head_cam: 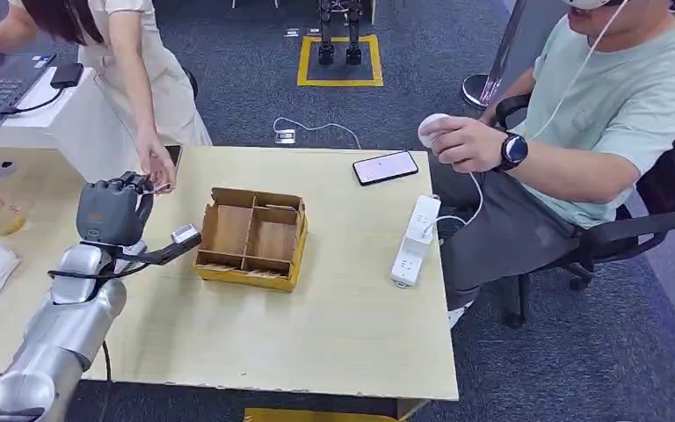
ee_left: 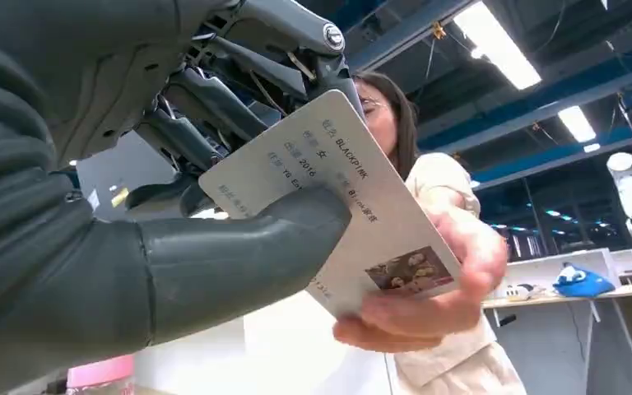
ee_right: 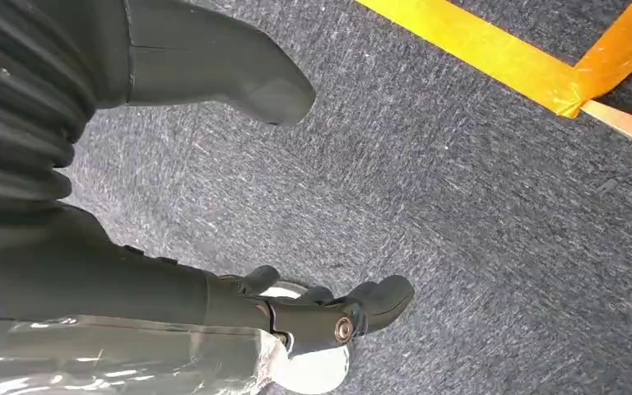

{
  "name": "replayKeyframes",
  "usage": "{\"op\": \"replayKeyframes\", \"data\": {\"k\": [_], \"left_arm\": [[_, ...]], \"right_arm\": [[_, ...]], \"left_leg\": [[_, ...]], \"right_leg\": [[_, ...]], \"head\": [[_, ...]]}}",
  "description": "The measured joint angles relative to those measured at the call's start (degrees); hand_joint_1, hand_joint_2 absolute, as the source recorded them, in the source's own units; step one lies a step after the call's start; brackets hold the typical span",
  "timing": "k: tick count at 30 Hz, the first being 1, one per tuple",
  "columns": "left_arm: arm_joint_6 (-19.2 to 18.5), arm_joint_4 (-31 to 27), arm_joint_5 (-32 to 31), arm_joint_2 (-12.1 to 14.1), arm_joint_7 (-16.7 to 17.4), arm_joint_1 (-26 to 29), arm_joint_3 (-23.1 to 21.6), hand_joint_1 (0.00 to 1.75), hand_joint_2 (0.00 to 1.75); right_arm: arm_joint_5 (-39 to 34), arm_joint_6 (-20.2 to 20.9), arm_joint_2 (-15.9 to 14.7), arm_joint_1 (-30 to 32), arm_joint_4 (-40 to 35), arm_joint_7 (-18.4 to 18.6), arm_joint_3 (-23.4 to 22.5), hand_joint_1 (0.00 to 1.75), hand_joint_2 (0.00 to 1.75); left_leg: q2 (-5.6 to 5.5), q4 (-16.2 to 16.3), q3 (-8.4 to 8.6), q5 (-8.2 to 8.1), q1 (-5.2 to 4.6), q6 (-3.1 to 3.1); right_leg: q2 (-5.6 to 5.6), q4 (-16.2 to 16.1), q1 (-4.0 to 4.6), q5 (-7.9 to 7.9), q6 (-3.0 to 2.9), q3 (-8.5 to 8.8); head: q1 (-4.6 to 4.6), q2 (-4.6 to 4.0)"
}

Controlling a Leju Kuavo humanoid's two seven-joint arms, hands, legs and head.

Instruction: Pass the card to the sensor for recognition and then transmit it.

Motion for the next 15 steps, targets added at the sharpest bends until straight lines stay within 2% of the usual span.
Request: {"op": "replayKeyframes", "data": {"k": [15], "left_arm": [[0.0,0.0,0.0,-0.2,0.3,-0.1,-0.1,1.75,1.75]], "right_arm": [[0.0,0.0,0.0,0.0,0.0,0.0,0.0,0.00,1.75]], "left_leg": [[0.01,0.0,-0.01,-0.02,-0.01,0.01]], "right_leg": [[0.01,0.0,-0.01,0.00,0.00,0.00]], "head": [[0.00,0.00]]}}
